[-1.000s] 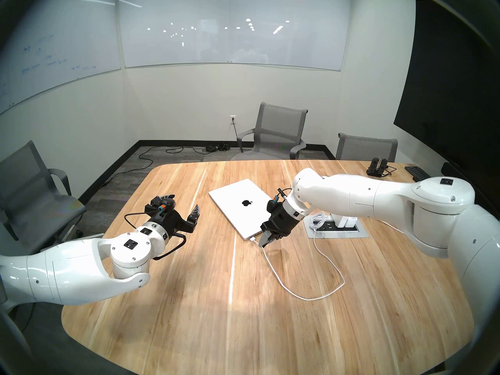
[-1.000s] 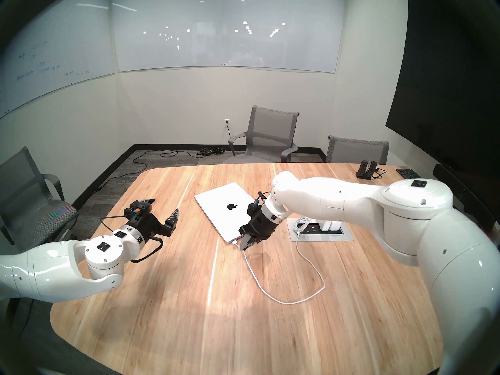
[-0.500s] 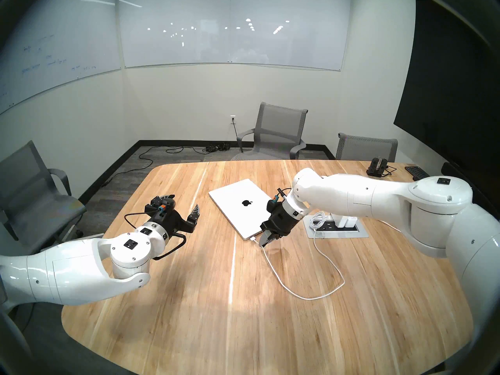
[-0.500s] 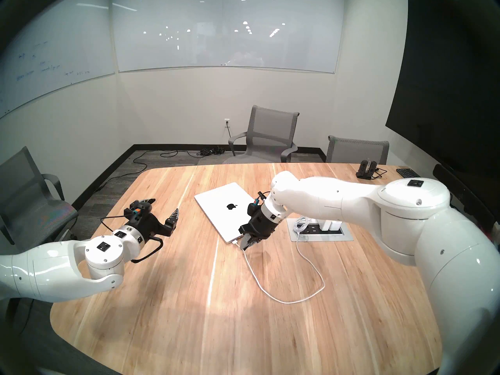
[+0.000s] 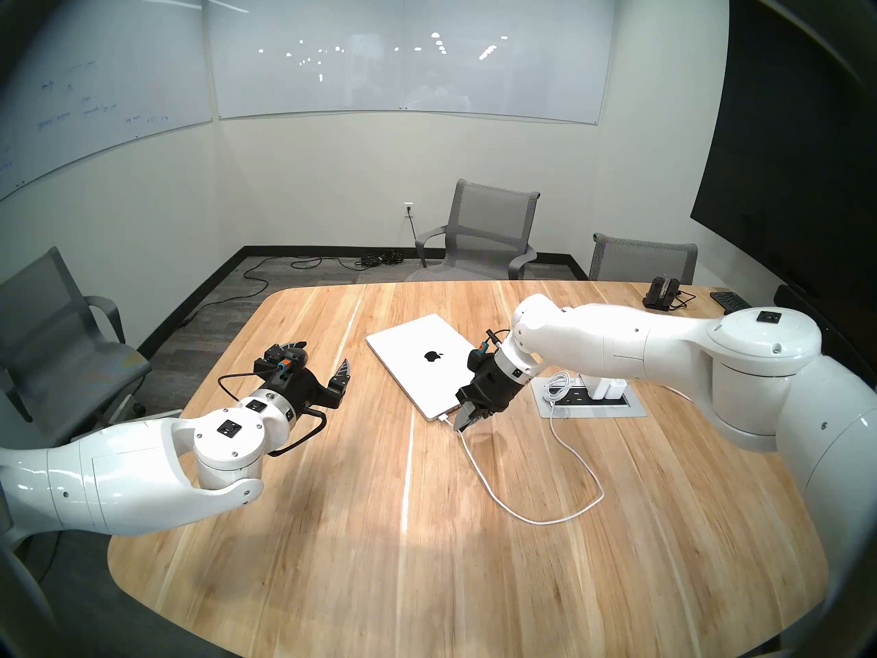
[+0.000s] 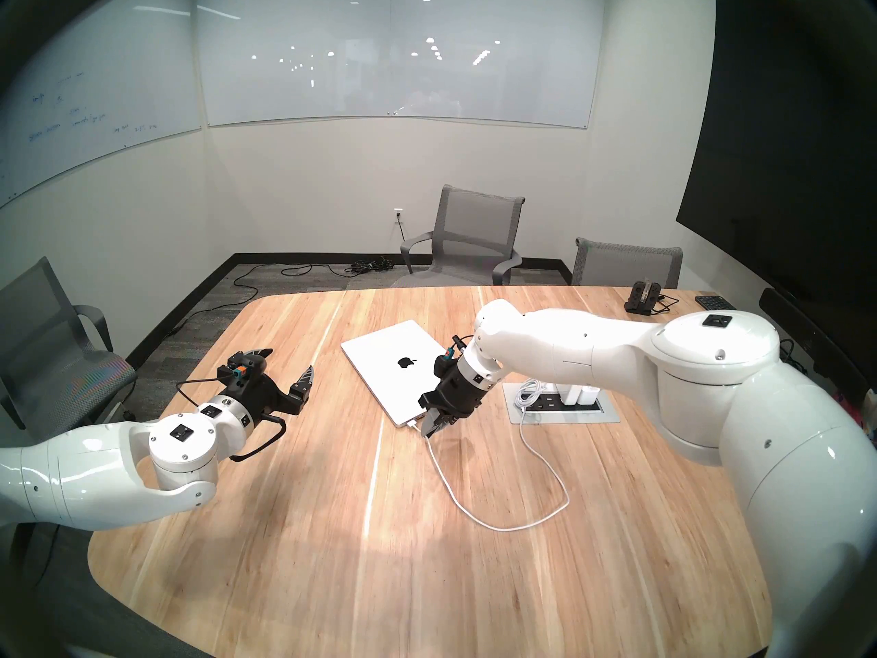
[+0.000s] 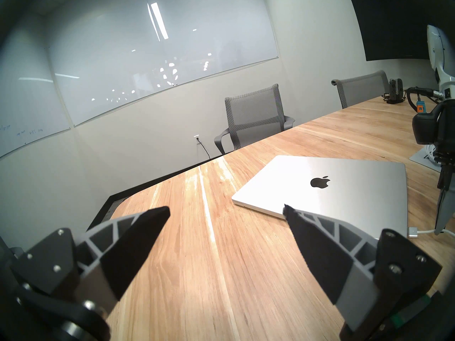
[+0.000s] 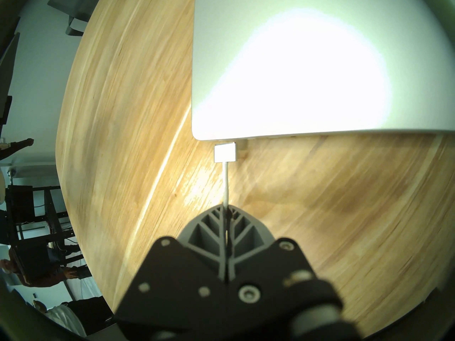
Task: Plug the charging cable into the port of a MacBook
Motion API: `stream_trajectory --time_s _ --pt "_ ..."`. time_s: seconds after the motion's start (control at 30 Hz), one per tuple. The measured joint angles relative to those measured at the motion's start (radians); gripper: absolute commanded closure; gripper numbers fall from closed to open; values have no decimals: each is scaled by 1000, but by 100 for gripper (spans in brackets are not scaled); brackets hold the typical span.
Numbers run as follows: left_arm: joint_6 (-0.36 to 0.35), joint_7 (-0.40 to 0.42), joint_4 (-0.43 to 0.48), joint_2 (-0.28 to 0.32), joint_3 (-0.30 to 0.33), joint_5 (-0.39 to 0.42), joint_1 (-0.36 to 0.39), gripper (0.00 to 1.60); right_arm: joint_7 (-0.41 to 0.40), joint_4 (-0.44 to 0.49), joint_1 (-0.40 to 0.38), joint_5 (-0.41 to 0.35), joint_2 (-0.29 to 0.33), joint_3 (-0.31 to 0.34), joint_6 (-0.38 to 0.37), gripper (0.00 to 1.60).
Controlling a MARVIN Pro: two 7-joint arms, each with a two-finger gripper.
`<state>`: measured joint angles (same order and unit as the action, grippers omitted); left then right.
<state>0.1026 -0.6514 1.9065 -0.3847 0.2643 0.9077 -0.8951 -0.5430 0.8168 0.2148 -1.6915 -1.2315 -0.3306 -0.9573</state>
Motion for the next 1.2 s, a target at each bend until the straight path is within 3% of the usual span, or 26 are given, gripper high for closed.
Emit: stream_trajectory --time_s 1.2 --pt "0 0 0 0 0 0 0 0 -72 -55 -11 23 -32 -40 0 160"
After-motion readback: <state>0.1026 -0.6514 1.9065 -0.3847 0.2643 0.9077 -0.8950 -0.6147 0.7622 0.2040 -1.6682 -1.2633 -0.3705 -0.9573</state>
